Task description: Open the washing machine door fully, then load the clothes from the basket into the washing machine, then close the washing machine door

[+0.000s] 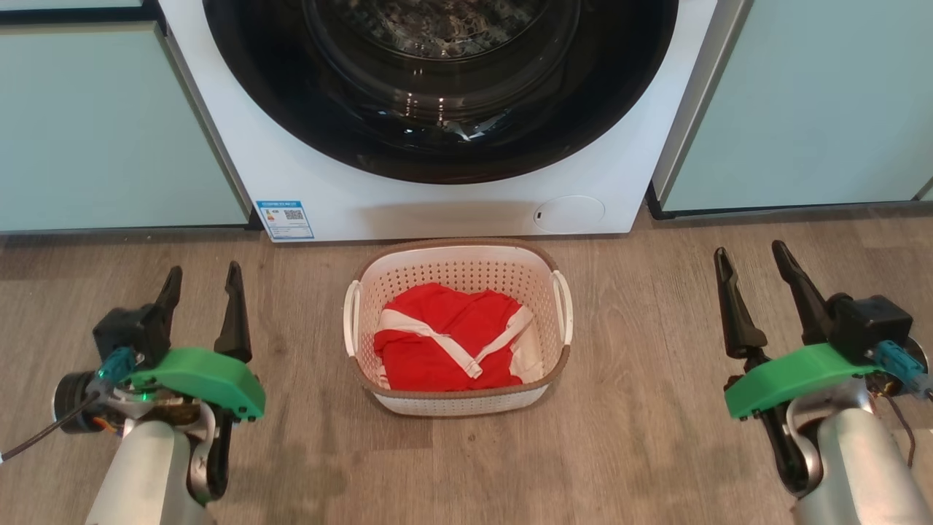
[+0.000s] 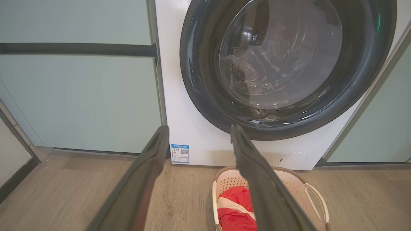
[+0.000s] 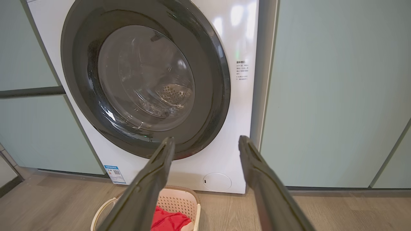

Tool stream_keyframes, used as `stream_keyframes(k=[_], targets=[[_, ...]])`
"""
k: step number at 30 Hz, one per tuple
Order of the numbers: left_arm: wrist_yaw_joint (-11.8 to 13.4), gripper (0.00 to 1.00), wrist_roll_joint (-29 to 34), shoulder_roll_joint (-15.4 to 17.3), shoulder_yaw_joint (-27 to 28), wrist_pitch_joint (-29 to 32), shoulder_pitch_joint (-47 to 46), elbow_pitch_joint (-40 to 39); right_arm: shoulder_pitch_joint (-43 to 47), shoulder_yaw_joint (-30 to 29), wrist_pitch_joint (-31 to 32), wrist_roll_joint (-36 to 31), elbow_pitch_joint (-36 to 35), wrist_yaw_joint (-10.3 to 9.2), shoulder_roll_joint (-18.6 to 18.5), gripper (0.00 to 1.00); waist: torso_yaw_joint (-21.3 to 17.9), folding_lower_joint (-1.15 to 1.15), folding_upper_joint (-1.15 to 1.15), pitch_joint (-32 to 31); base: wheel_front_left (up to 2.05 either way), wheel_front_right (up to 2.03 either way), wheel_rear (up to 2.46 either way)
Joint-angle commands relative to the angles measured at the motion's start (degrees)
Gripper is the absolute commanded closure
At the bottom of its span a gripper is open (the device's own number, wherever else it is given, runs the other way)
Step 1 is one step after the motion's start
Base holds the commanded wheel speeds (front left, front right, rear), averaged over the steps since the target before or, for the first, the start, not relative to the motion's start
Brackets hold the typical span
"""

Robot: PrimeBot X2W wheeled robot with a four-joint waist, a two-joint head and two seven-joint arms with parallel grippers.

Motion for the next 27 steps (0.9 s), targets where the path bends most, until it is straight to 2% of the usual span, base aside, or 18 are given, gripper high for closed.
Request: stream_keyframes(k=[1, 27], targets=[[-0.03, 0.0, -0.15, 1.2, 2.24, -0.26, -2.91, -1.77, -2.07, 1.19, 0.01, 0.24, -2.17, -0.01, -0.49, 0.0, 0.01, 0.0, 0.0, -0.02, 0.0, 0.0, 0.0], [-0.03, 0.0, -0.38, 2.27, 0.37, -0.43, -2.76, -1.84, -1.7, 1.05, 0.05, 0.52, -2.4, -0.01, -0.4, 0.0, -0.12, 0.0, 0.0, -0.12, 0.03, 0.03, -0.05]])
